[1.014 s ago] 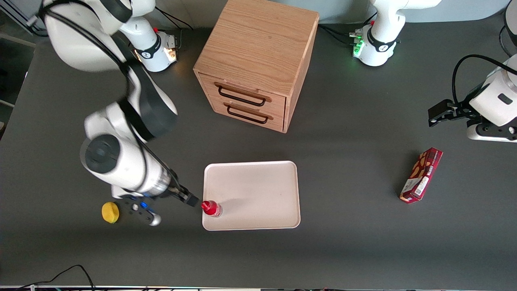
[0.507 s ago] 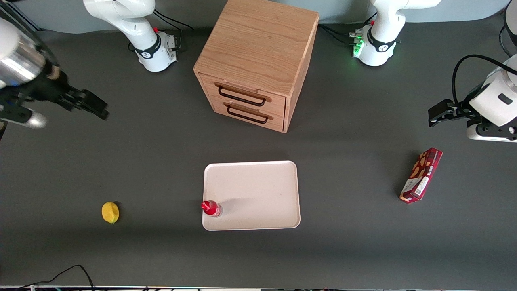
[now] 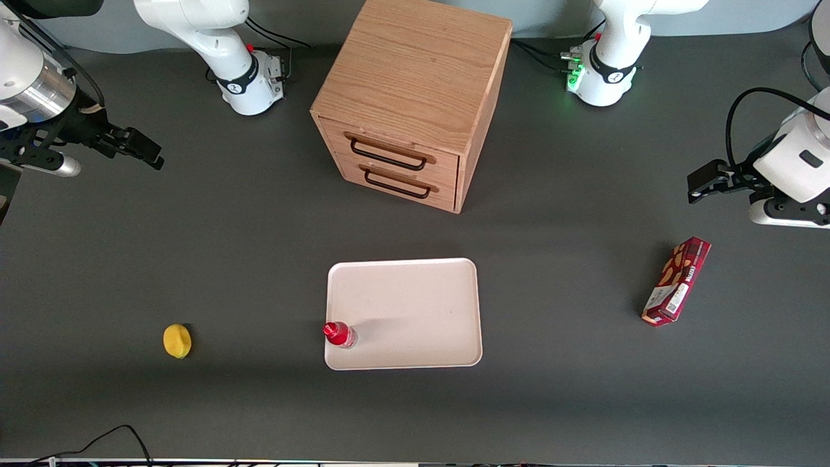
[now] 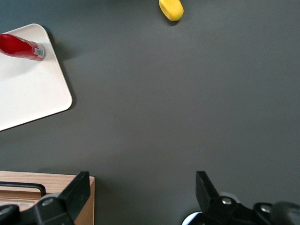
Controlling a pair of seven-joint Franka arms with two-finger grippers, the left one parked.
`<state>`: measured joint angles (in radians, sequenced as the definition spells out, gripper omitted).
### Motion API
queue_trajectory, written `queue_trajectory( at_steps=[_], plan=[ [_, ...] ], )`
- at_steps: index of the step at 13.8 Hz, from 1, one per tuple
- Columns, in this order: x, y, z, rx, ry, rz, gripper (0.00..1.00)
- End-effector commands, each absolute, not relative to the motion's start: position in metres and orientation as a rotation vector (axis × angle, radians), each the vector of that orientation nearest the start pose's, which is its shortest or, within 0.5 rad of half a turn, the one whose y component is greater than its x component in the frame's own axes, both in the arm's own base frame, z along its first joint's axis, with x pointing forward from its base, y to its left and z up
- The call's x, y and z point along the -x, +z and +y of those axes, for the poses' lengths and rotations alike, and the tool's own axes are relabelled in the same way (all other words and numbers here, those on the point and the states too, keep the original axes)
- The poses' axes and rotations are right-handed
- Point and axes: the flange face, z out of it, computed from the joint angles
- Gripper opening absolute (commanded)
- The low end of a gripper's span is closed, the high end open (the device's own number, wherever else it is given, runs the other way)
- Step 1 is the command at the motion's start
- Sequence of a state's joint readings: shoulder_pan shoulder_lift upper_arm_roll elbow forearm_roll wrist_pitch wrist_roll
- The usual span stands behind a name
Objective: Place coke bottle on tray
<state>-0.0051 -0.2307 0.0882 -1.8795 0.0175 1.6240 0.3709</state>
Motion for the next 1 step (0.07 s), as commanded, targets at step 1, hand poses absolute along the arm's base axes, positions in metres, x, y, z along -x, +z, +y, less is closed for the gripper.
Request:
queue_trajectory(
  at_steps=[1],
  plan=[
    [-0.4887, 0.6154, 0.0408, 3.076, 0.077, 0.439, 1.0]
  ],
)
